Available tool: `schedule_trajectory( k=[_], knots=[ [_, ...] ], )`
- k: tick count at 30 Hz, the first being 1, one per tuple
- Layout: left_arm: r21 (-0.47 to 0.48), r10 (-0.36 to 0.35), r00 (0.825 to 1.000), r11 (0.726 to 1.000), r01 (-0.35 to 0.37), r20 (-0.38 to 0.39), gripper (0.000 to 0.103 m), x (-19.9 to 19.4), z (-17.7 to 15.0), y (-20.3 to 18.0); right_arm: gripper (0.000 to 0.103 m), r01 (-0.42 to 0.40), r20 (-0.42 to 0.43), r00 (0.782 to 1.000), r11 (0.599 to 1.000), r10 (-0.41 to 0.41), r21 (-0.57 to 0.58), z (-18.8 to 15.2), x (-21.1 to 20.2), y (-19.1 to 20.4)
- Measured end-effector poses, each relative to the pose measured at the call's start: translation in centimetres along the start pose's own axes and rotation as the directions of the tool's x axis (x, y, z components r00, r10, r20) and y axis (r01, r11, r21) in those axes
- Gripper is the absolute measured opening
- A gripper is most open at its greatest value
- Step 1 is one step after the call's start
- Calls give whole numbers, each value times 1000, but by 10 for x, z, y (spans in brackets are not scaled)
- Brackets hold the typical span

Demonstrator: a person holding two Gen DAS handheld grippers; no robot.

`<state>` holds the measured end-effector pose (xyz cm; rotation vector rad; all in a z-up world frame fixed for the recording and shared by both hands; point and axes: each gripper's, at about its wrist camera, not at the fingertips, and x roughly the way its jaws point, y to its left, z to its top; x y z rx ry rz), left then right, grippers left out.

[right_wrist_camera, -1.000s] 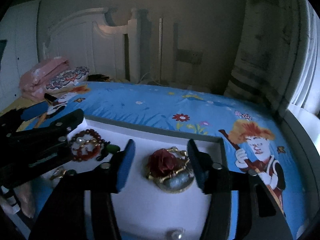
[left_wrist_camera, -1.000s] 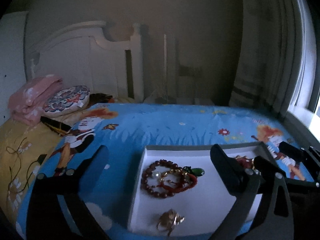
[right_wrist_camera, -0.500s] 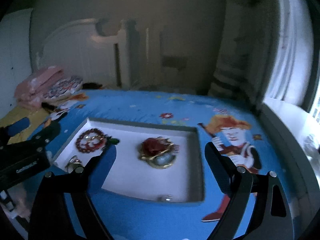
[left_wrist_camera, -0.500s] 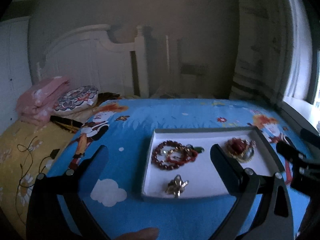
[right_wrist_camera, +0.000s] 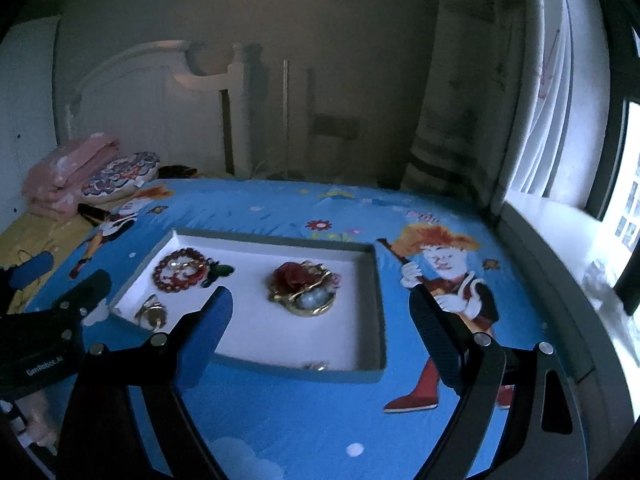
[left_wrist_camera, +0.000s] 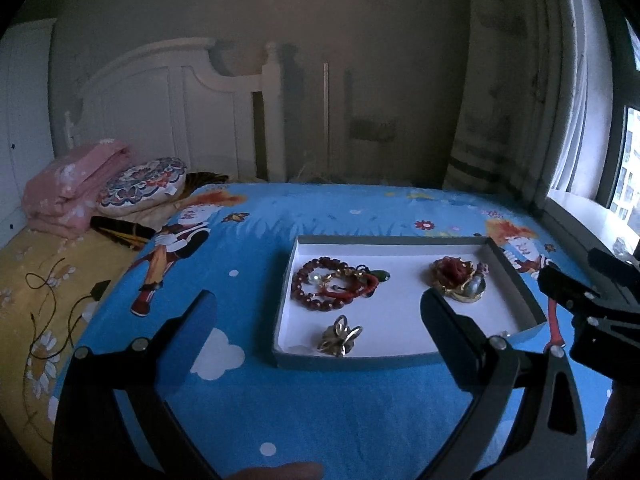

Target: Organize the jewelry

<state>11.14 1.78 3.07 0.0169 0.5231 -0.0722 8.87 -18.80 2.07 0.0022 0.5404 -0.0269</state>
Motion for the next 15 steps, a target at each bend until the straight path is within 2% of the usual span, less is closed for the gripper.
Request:
schedule_trajectory(
  k=[6,15],
  knots=[
    [-11,1,1000,1000,-1,-28,98,7,-1,0,84,-8,-8,1000,1000,8,-3,0,2,-1],
    [15,4,1000,1000,-4,-25,98,7,-6,-6,84,24,-12,1000,999,-25,-35,-6,3,2]
  ],
)
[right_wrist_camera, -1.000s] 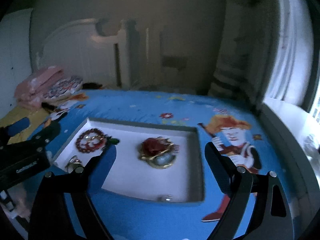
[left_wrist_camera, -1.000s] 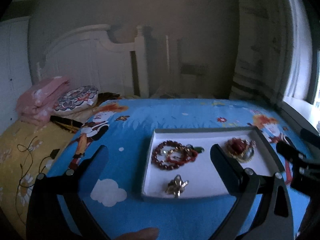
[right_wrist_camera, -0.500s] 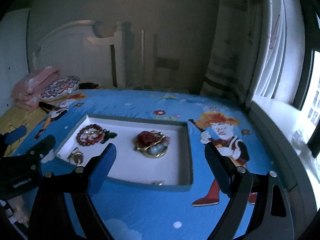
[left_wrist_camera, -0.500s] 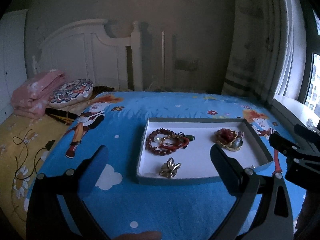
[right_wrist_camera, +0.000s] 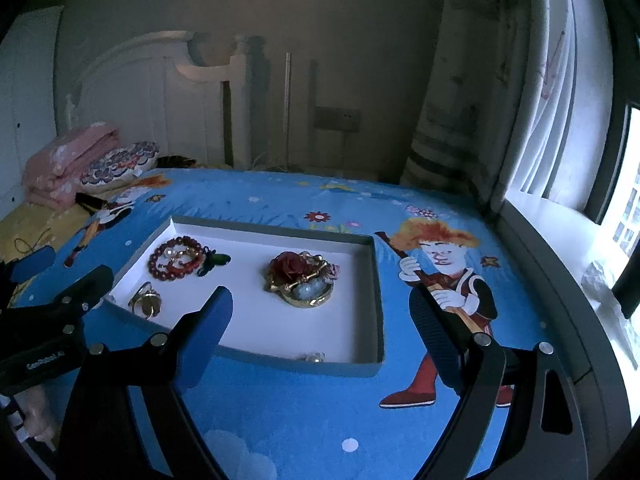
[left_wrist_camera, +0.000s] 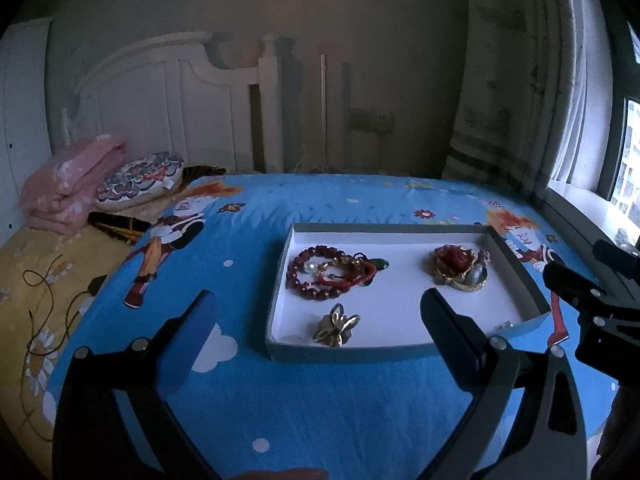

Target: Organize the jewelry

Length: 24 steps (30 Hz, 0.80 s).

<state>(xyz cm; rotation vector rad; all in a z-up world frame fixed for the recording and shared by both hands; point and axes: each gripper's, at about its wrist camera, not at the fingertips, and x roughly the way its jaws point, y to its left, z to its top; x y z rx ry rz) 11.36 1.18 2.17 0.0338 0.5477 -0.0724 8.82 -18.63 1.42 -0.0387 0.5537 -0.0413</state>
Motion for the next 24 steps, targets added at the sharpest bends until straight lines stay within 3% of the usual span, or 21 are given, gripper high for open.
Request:
schedule_trajectory(
  k=[24],
  knots=[
    [8,22,999,1000,-22,-34,98,9,1,-1,84,-25,-9,1000,1000,25,2,-2,2,4]
  ],
)
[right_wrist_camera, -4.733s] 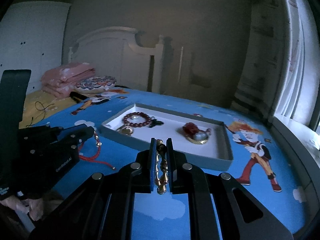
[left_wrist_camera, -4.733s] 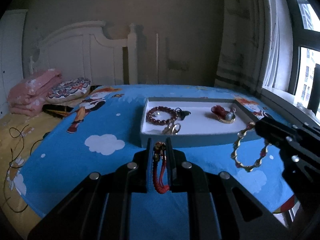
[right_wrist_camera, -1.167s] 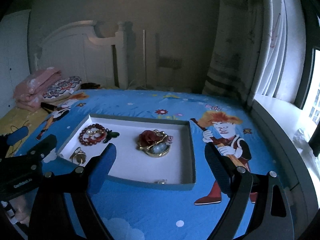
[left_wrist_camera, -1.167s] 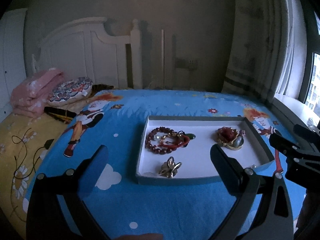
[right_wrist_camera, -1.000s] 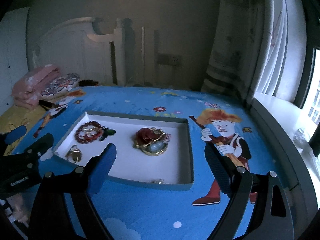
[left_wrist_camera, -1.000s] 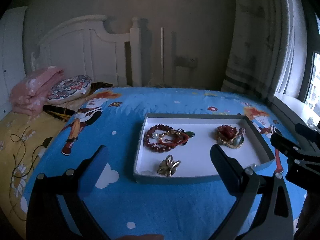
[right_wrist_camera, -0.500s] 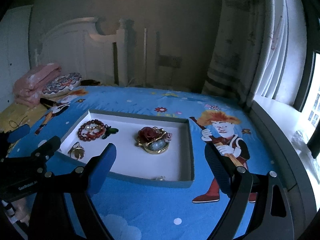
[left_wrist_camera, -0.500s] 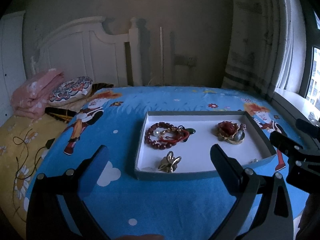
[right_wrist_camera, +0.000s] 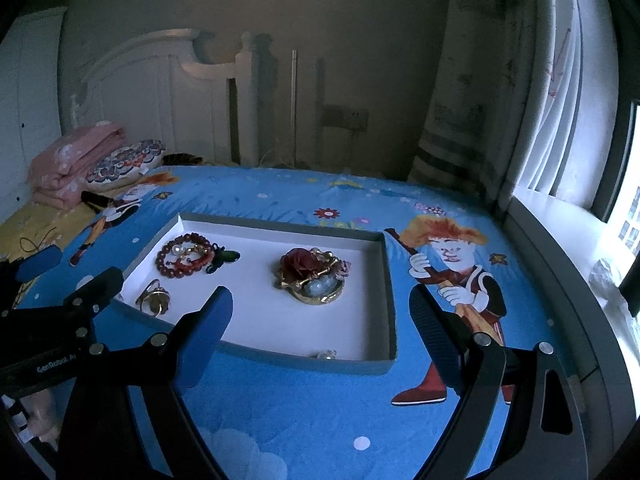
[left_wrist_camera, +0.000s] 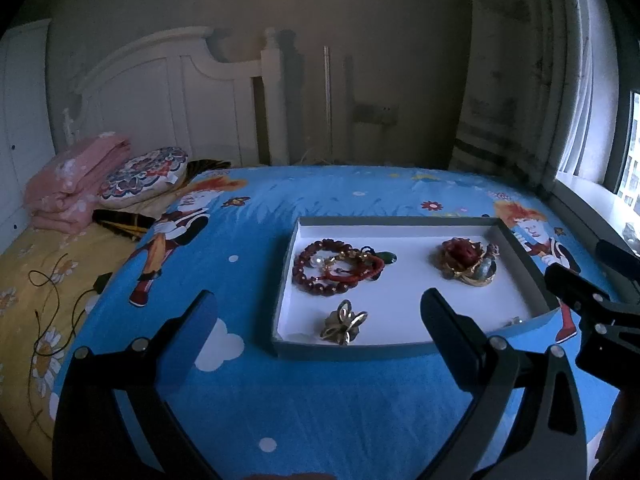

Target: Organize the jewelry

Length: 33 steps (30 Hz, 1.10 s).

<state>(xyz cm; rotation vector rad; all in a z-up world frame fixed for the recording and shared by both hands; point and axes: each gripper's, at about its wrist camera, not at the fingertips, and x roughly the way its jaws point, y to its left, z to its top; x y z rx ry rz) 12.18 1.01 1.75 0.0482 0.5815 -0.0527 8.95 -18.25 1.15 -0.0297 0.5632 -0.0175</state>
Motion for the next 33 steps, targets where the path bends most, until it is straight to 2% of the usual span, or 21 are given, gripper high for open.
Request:
schedule_trajectory(
  k=[6,14,19,24,28,33],
  knots=[
    [6,10,1000,1000,-10,5,98,-1,-1,-2,84,0,-4,1000,1000,0,7,-1,2,-1],
    [43,72,997,997,-71,-21,98,2,-5,-7,84,4,-8,1000,1000,-4,4,-2,3,-2],
    [33,23,998,999,-21,-60,98,7,-8,-9,84,8,-15,1000,1000,-8,3,-5,2,-4],
    [46,17,998,999,-14,-54,98,7,-8,-11,84,8,-16,1000,1000,-8,0,-5,-1,-6],
    [-12,-56,997,998,55,-56,98,7,-5,-1,84,8,-17,1000,1000,-8,-1,-6,0,-5],
    [-36,-26,998,999,24,-53,98,10,-2,8,84,-2,-14,1000,1000,2,7,-5,-2,-5]
  ],
)
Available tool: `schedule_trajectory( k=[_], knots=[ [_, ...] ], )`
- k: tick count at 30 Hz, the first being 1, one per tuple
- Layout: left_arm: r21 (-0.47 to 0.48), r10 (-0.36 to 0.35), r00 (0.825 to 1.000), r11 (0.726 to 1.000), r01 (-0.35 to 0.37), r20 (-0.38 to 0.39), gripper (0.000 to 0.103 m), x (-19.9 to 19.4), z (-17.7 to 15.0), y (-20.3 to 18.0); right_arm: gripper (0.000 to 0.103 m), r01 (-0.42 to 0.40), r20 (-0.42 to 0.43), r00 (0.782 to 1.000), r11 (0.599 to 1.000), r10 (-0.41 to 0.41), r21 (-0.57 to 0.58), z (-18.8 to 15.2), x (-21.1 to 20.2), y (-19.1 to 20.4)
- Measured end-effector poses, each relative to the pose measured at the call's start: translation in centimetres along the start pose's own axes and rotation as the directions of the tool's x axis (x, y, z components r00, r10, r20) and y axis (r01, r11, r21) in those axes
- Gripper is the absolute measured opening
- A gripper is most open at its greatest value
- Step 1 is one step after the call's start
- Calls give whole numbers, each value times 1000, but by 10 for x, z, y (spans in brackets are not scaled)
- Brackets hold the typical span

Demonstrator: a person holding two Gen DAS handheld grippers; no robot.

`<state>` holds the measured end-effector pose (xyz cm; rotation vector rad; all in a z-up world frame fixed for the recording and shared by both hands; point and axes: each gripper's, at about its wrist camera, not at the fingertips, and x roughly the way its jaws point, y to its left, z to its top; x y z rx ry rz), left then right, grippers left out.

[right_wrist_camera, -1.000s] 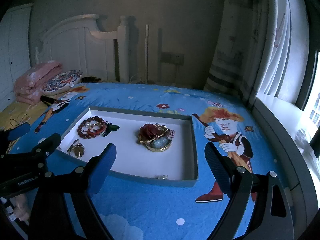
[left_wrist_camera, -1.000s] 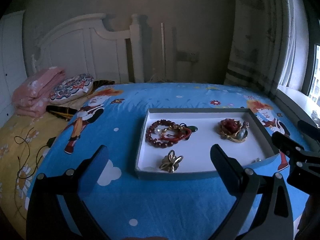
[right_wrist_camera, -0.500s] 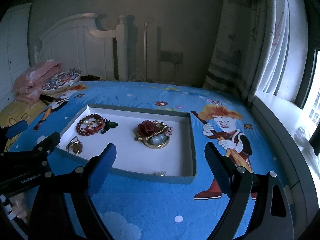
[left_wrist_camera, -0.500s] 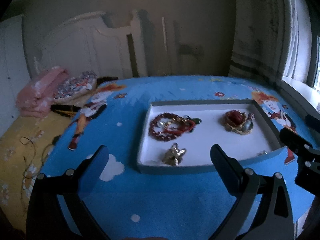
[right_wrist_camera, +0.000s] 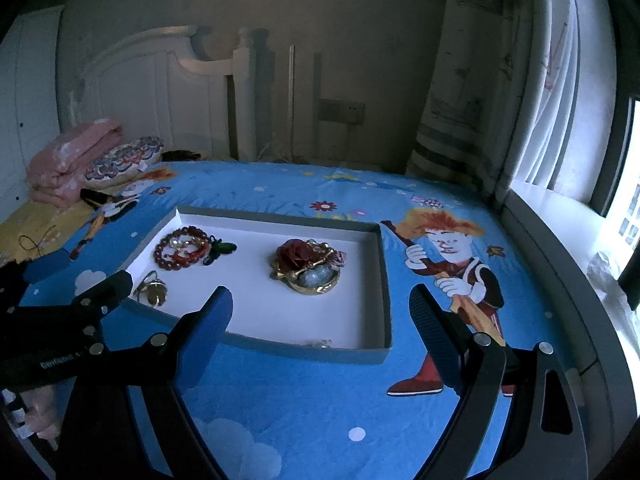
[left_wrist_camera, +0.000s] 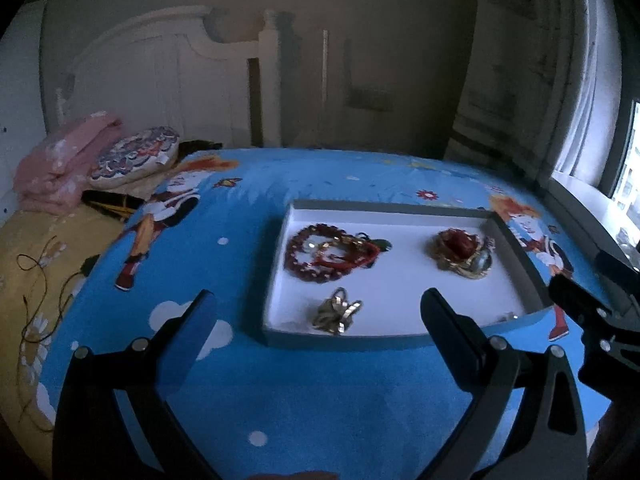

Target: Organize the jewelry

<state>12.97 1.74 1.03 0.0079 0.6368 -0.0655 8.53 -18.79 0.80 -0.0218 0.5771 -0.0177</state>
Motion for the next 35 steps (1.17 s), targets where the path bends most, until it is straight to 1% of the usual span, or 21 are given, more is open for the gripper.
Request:
schedule_trajectory(
  k=[2,6,9,13,17,21,22,25,27,28,30,31,33,35],
  knots=[
    [-3,16,1000,1000,-16,1,98,1,2,2,84,-2,-2,1000,1000,2,-2,0,0,0],
    [-6,17,1000,1000,-17,6,98,0,5,5,84,-3,-13,1000,1000,3,-8,0,4,2],
    [7,22,1000,1000,-22,10,98,-4,5,3,84,6,-7,1000,999,-6,-34,2,2,8],
    [33,28,999,999,-29,37,98,-17,2,-1,84,6,20,1000,998,-4,-65,4,-13,16],
    [51,34,997,998,-37,70,98,-31,1,-6,84,11,47,999,998,-8,-61,5,-26,19],
    [48,43,996,998,-47,80,98,-31,-3,-6,84,10,72,997,998,-5,-67,7,-37,20],
    [45,60,994,997,-65,94,98,-31,-5,-5,84,8,75,997,997,-3,-70,7,-39,20],
    [103,91,987,989,-105,135,98,-30,-6,-12,84,6,69,998,998,-2,-62,5,-37,18],
    [101,73,987,991,-88,145,98,-28,-4,-10,84,3,49,999,999,0,-49,2,-28,15],
    [100,65,988,992,-79,139,98,-26,-3,-9,84,-1,39,999,999,2,-42,0,-23,14],
    [110,5,994,994,-17,108,98,-17,3,-4,84,-6,27,1000,999,7,-33,-1,-16,13],
    [118,-3,995,993,-9,102,98,-13,5,-2,84,-11,23,1000,999,11,-32,-2,-13,13],
    [89,61,994,994,-69,85,98,1,15,15,84,-16,17,1000,999,17,-28,-2,-4,11],
    [44,81,995,996,-83,50,98,19,26,39,84,-14,15,1000,1000,14,-21,0,4,3]
  ],
)
